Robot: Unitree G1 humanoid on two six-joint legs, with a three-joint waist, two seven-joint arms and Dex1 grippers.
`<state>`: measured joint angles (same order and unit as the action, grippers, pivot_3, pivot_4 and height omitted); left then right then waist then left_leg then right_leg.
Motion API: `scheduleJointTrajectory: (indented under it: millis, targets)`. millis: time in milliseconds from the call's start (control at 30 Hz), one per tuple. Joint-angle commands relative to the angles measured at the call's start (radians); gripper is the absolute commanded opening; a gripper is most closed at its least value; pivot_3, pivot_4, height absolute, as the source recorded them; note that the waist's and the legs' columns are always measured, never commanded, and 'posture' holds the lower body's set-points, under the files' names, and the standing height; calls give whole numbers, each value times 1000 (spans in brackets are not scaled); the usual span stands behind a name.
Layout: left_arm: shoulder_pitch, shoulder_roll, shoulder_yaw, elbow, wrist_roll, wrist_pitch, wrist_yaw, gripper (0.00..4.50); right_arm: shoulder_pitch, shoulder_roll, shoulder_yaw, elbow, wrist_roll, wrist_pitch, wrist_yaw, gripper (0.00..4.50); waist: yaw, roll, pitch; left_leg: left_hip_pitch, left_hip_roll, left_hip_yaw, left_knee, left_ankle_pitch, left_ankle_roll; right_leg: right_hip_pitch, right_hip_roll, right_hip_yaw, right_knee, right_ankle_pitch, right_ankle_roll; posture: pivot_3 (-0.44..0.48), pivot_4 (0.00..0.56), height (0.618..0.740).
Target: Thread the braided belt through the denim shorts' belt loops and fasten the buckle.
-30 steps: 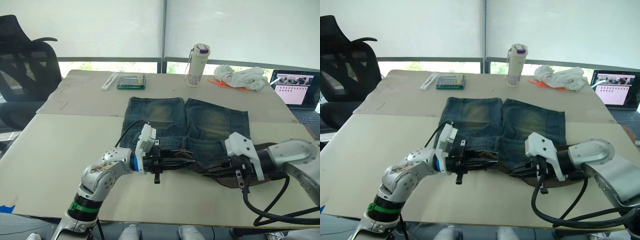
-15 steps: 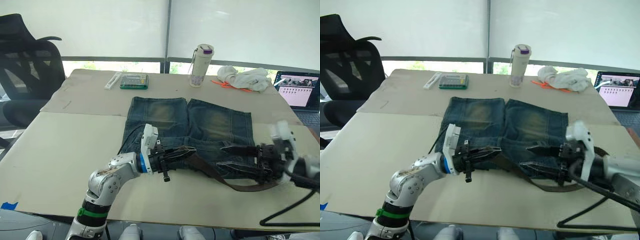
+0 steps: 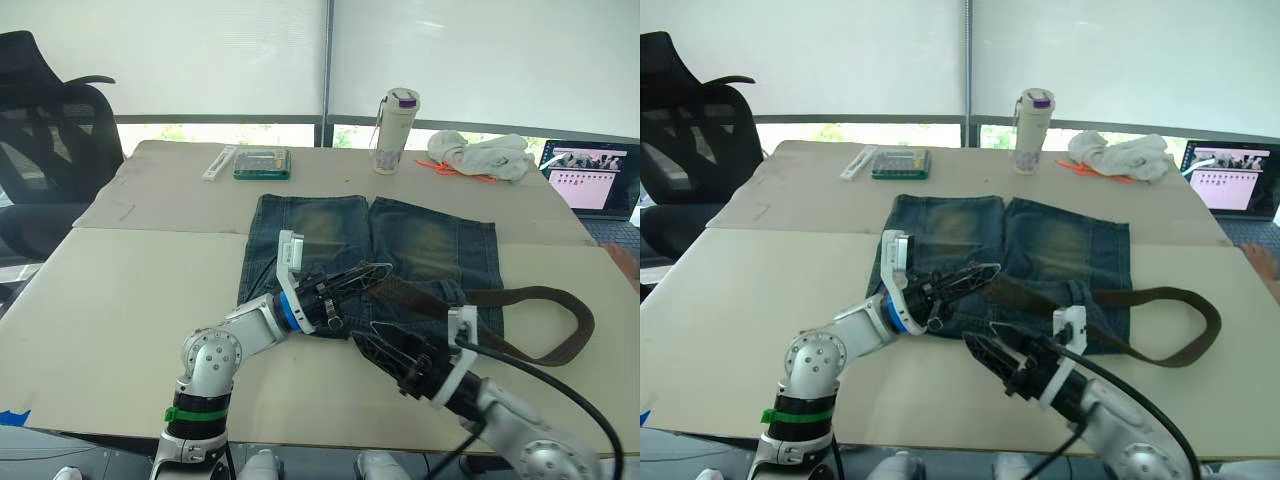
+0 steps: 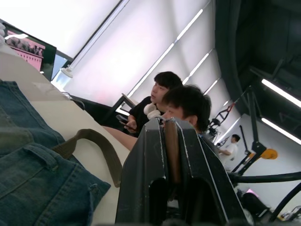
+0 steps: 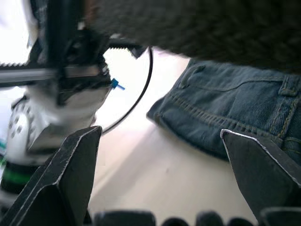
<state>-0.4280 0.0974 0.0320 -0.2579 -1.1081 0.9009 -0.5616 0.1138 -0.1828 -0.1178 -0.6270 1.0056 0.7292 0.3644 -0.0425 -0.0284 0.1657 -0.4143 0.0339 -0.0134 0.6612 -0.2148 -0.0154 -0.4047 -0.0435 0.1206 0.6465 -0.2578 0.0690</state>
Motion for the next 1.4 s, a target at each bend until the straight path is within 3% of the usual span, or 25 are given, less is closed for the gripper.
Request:
scheduleJointTrajectory:
  millis: [33,267,400,733,1200,1267,1400]
  targets:
    - [-18,-3,15,-17,-38,3,13,0,-27,66,-31,-13,52,-104,-18,4481,0,0,0,0,0,0,0,0,0,0,0,0,0,0,0,0,150,737]
    - [-22,4,26,-2,-47,-11,33,0,-23,108,-60,-32,123,-174,-25,4481,-1,0,0,-1,0,-1,0,0,0,0,0,0,-1,0,0,0,150,737]
    - [-13,34,25,11,-24,-22,8,0,-23,97,-76,-31,146,-195,-27,3361,-5,0,0,0,0,-1,0,0,0,0,0,-1,0,0,0,0,150,737]
    - [-5,29,11,21,-12,-44,9,0,7,41,-45,-66,195,-205,-10,34,-3,0,0,-1,0,-1,0,0,0,0,0,0,-1,0,0,0,150,737]
    - [2,30,7,20,20,-62,6,0,-11,-7,-31,-50,236,-186,-47,34,-3,0,0,0,0,-1,0,0,0,0,0,0,-1,0,0,0,150,737]
    - [1,29,6,21,21,-65,8,0,-17,-15,-25,-47,255,-176,-48,876,-3,0,0,-1,0,-1,0,0,0,0,0,0,-1,0,0,0,150,737]
    - [-3,15,9,25,21,-71,20,0,-34,-21,-7,-46,231,-193,-53,2130,-3,0,0,0,0,-1,0,0,0,0,0,0,-1,0,0,0,150,737]
